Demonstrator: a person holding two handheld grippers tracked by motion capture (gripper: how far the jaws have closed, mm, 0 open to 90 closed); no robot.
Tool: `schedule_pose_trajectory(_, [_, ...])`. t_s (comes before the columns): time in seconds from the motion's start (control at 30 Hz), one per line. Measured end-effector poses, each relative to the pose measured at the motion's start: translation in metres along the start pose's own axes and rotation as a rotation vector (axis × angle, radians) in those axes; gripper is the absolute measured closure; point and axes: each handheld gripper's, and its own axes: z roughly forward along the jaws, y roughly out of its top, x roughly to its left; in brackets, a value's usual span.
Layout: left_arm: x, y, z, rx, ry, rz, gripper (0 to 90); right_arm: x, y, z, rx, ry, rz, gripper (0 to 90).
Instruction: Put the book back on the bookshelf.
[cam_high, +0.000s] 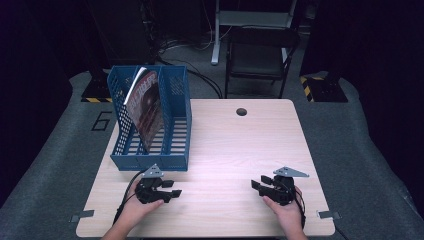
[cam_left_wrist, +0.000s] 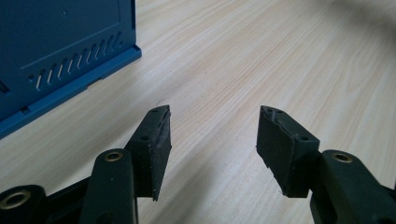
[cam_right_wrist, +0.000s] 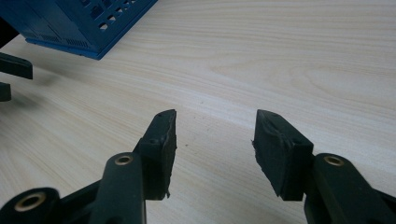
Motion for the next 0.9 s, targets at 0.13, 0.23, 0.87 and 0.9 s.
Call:
schedule_pose_trajectory(0.13, [-0.002,-0.001,0.004,0.015,0.003,0.008,44.0,0.001,0.0,0.002,0.005,0.001,-0.014,48.7])
schedule_pose_trajectory(0.23, [-0.004,0.0,0.007,0.016,-0.009,0.009,43.7,0.001,-0.001,0.003,0.01,-0.003,-0.014,48.7])
schedule_pose_trajectory(0.87, [-0.009,0.0,0.017,0.056,0.008,0.046,39.3,0.0,-0.004,0.011,0.042,-0.017,-0.018,48.5])
schedule_pose_trajectory(0.9, [-0.008,0.001,0.016,0.063,0.0,0.051,39.3,0.0,-0.005,0.011,0.048,-0.018,-0.015,48.5])
